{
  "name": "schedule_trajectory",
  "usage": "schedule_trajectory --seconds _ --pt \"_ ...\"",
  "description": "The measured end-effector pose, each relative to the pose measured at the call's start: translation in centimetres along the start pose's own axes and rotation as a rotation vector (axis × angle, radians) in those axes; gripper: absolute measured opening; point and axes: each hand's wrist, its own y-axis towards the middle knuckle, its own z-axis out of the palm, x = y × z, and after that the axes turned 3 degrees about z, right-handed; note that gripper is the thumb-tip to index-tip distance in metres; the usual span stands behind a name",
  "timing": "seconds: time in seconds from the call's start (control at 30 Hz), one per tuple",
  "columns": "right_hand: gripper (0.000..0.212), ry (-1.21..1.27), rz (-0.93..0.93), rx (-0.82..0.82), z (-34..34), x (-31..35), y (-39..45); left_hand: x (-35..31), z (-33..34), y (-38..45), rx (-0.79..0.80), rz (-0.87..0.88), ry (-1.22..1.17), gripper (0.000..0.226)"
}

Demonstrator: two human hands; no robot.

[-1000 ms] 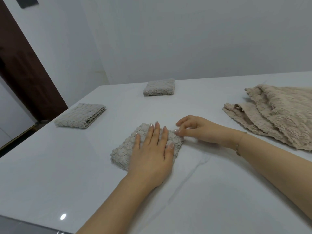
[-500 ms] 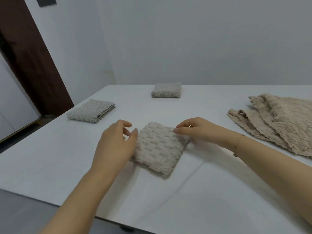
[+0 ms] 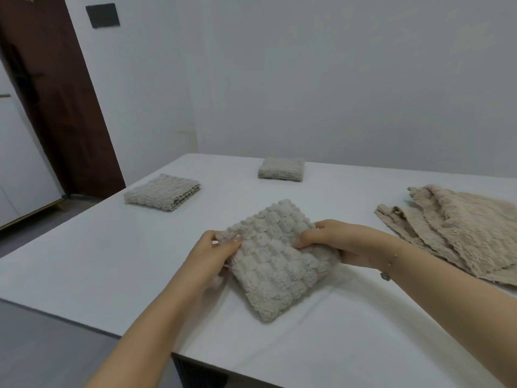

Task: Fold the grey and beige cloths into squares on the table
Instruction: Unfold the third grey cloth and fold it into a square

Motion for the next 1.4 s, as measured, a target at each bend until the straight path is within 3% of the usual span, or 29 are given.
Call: schedule_trajectory --seconds 0.07,0.17,0.3,0.4,0.53,0.67,0.87,1.13,1.27,1.4 --pt "0.037 0.166 -0.024 0.032 0.9 -0.7 -1.4 -0.6 -0.1 -0.3 -0.017 0.023 -0.124 0.018" --pt "0.06 0.252 -0.025 0.13 2.6 -1.9 -2.6 -0.9 -0.9 0.2 -0.038 0.084 -0.063 0.03" --pt "0.052 0.259 0.009 0.214 5.2 -2.4 -3.6 -1.1 -2.5 1.2 0.079 0.093 0.137 0.026" --pt "0.035 0.194 0.006 0.067 6.5 -2.5 -3.5 -0.3 -3.6 1.9 0.135 0.079 0.264 0.02" --pt "0.051 0.217 -0.035 -0.108 7.1 -3.0 -2.9 0.8 -4.6 2.5 0.188 0.07 0.262 0.025" --pt "0.052 0.248 -0.117 -0.216 7.7 -3.5 -2.5 1.7 -4.4 2.4 0.181 0.115 0.246 0.028" --pt "0.044 0.195 -0.194 -0.274 7.8 -4.2 -2.3 2.5 -4.4 2.6 0.005 0.223 0.246 0.039" --pt "0.041 0.169 -0.199 -0.294 8.0 -3.8 -2.4 2.2 -4.3 3.5 -0.027 0.253 0.34 0.039" --pt "0.033 0.171 -0.198 -0.298 7.6 -3.9 -2.4 1.5 -4.7 3.0 -0.059 0.343 0.595 0.035" --pt "0.002 -0.032 -0.417 -0.535 6.0 -4.7 -2.8 -0.1 -3.5 0.8 -0.05 0.643 0.922 0.035"
